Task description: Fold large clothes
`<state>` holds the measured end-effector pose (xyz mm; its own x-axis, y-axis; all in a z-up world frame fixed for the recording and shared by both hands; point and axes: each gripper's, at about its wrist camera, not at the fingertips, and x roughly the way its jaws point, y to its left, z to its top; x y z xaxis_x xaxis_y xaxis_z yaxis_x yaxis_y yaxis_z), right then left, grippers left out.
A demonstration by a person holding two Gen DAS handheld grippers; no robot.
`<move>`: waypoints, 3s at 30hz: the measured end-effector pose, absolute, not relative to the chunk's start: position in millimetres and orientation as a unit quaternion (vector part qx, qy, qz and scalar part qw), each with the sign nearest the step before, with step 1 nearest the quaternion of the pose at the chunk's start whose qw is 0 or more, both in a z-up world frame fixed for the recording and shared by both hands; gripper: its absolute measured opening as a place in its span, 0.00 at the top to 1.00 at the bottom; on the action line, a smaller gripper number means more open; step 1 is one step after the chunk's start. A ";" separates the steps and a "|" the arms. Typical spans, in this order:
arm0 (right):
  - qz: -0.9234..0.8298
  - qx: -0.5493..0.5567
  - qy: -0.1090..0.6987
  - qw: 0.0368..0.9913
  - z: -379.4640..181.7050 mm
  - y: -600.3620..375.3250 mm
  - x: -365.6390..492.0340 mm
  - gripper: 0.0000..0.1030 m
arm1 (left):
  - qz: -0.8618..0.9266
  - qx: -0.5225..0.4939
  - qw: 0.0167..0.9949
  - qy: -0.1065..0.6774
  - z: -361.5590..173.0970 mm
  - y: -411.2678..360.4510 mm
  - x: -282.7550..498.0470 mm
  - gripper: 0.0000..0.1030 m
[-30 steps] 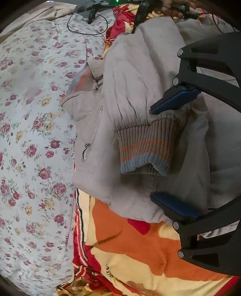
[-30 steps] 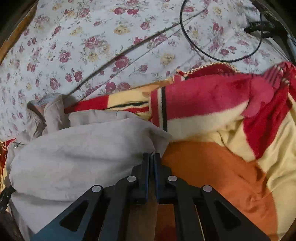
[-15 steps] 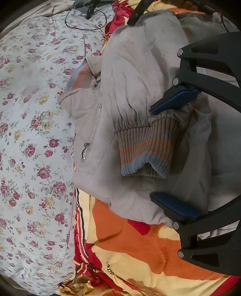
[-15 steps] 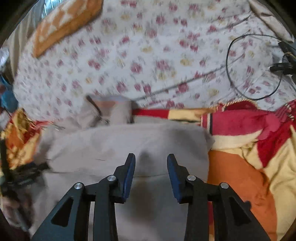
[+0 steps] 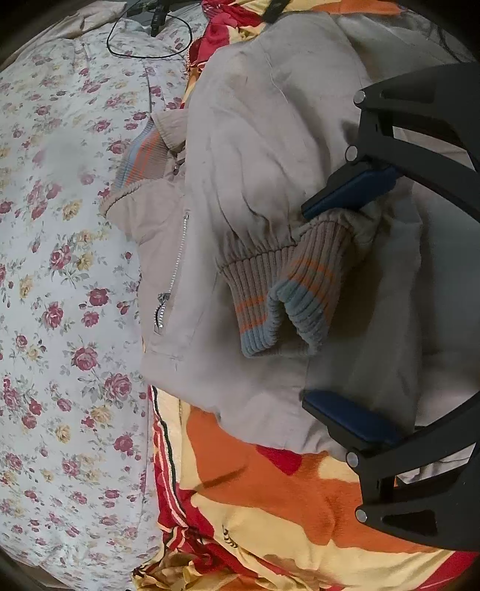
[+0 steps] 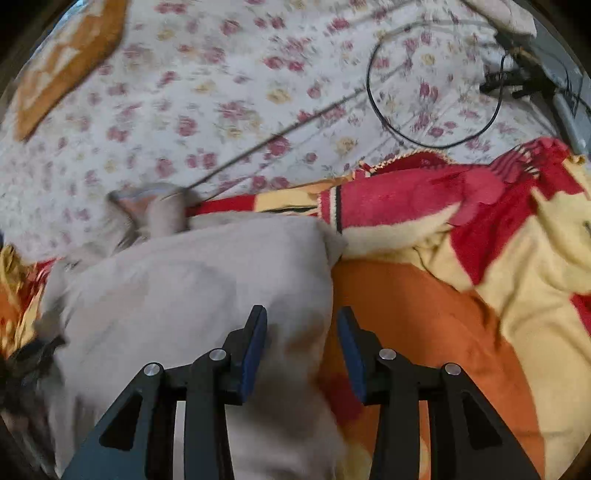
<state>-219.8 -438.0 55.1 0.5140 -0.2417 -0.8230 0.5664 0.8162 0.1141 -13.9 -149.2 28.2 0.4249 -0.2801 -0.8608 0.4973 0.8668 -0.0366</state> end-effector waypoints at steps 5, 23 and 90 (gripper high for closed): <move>-0.215 0.167 0.486 0.831 26.5 -425.8 -223.8 0.56 | -0.235 0.113 0.832 0.490 35.4 -143.0 -23.6 0.09; 0.073 0.418 0.312 0.850 129.9 -368.4 -336.1 0.00 | -0.265 0.053 0.822 0.501 89.6 -52.8 -102.2 0.09; -0.121 0.229 0.491 0.832 58.7 -334.3 -402.6 0.21 | -0.261 0.039 0.797 0.543 59.7 63.5 -193.3 0.80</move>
